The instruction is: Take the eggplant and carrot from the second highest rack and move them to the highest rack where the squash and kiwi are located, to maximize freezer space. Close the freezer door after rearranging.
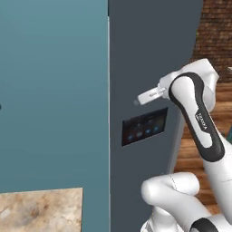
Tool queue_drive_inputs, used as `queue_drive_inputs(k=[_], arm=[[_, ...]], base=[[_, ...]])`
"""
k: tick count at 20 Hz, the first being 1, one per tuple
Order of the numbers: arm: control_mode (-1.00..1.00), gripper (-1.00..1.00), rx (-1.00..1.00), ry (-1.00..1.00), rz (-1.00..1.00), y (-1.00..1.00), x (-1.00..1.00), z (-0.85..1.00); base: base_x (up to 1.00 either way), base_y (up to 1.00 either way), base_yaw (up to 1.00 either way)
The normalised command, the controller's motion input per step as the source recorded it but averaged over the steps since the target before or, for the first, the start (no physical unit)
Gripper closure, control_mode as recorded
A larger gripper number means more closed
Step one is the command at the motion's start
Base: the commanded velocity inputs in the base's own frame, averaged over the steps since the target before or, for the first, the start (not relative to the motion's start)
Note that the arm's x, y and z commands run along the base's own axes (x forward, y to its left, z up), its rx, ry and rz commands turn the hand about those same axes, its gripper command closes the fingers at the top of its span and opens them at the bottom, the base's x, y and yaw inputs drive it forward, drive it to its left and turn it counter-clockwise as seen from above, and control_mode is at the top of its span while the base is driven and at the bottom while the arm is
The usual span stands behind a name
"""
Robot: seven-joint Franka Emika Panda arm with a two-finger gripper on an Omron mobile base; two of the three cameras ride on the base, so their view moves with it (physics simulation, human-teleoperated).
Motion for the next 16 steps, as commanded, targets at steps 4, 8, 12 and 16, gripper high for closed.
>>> queue_drive_inputs(k=[4,8,12,16], arm=[[-1.0,-1.0,-0.03,0.0,0.0,0.39,0.84,-0.35],[-1.0,-1.0,-0.09,0.0,0.0,0.55,0.73,-0.4],[-1.0,-1.0,-0.16,0.0,0.12,0.73,0.4,-0.44],[-1.0,-1.0,-0.12,0.0,0.18,0.7,0.31,-0.38]], base=[[0.0,0.0,0.0],[0.0,0.0,0.0],[0.0,0.0,0.0],[0.0,0.0,0.0]])
